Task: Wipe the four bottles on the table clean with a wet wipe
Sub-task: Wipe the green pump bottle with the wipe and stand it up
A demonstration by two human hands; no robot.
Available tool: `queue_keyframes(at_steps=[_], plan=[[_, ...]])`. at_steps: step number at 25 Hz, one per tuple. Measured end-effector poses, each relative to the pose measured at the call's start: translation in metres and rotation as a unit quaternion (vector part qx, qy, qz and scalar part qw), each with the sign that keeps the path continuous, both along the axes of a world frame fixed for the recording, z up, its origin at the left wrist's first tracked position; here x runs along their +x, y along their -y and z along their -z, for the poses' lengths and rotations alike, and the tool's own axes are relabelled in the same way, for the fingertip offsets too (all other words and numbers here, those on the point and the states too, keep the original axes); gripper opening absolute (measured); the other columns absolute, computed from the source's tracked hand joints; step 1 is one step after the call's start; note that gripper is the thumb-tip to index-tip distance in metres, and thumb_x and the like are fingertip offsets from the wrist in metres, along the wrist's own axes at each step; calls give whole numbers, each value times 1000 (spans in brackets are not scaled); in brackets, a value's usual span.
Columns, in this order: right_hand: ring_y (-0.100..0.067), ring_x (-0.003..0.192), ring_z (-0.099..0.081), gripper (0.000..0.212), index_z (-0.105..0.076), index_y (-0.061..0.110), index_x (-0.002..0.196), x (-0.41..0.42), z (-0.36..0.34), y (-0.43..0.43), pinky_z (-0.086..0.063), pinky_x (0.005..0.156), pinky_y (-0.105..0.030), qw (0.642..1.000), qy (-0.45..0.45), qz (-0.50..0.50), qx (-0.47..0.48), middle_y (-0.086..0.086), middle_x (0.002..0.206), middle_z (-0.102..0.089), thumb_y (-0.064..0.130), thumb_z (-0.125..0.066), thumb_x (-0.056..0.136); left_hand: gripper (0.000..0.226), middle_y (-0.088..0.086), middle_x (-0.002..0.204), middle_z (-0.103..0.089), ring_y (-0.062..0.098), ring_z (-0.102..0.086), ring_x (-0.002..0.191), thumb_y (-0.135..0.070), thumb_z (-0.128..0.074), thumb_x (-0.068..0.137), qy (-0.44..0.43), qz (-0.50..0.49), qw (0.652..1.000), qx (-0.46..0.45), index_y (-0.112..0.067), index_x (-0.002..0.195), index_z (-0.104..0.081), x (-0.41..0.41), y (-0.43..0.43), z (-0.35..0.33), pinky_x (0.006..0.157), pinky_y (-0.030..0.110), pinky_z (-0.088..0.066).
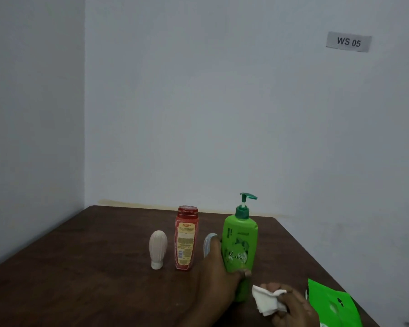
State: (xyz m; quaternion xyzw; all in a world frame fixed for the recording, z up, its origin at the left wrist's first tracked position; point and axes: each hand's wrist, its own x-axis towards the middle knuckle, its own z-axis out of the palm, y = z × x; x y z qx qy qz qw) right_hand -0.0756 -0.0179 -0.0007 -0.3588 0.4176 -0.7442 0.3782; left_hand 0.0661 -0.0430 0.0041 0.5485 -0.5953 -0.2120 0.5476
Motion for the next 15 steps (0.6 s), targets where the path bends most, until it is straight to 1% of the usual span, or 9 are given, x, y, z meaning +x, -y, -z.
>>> queue_keyframes(at_steps=[1,2,3,4,7,9,11,13,15], plan=[[7,38,-55,61,-60,11,40,-2,8,5,-42,48,-2,999,40,-29,5,15,39,-57,-37,-41,74,65,-15,104,-69,0,-67,94,-24,-92,65,2,-1,1000,8,-45,105,-45,-3,4,-4,74,15,-56],[-1,40,-61,48,-63,-1,50,-7,9,4,-45,42,-6,995,59,-79,19,2,47,-66,-30,-40,81,57,-15,101,-70,-2,-66,90,-22,-91,68,-1,-2,1000,21,-39,102,-47,-6,10,-4,68,11,-52],[-11,45,-66,42,-63,-8,54,-12,11,5,-51,43,-14,985,92,-141,21,-12,55,-70,-24,-39,85,51,-15,99,-70,-3,-65,88,-21,-90,71,-7,-5,999,32,-34,101,-50,-8,18,0,65,9,-50],[-19,48,-69,46,-65,-8,52,-17,14,7,-54,44,-20,979,104,-172,20,-20,61,-70,-21,-38,87,47,-16,98,-70,-2,-65,87,-20,-89,72,-16,-2,999,38,-32,101,-53,-10,22,0,66,9,-50],[-26,47,-68,56,-65,-3,44,-16,18,7,-56,44,-27,978,107,-182,5,-22,54,-66,-20,-34,87,43,-14,98,-74,6,-71,91,-19,-89,71,-39,-10,997,69,-29,103,-62,-16,36,19,78,23,-59],[-25,46,-67,58,-64,-3,42,-12,18,4,-56,45,-27,977,107,-186,-4,-21,52,-65,-21,-31,86,41,-12,97,-75,4,-71,90,-16,-88,71,-35,-20,996,81,-27,103,-65,-17,41,30,79,26,-59],[-26,49,-68,59,-65,-4,43,-15,20,7,-57,47,-26,976,99,-192,11,-23,55,-66,-22,-31,88,39,-12,96,-74,1,-68,90,-15,-85,73,-29,-20,996,82,-28,103,-64,-18,48,38,77,21,-55],[-26,50,-69,57,-65,-6,45,-16,19,5,-56,47,-24,974,82,-209,11,-26,58,-66,-23,-32,88,38,-13,100,-71,4,-67,94,-14,-81,78,-20,-21,996,83,-28,106,-60,-17,53,40,74,13,-48],[-26,50,-68,51,-62,-12,48,-13,18,5,-55,46,-23,978,77,-195,-2,-30,58,-65,-24,-32,87,41,-14,108,-67,8,-63,101,-9,-76,84,-18,-17,997,79,-28,113,-55,-17,58,40,76,11,-43]])
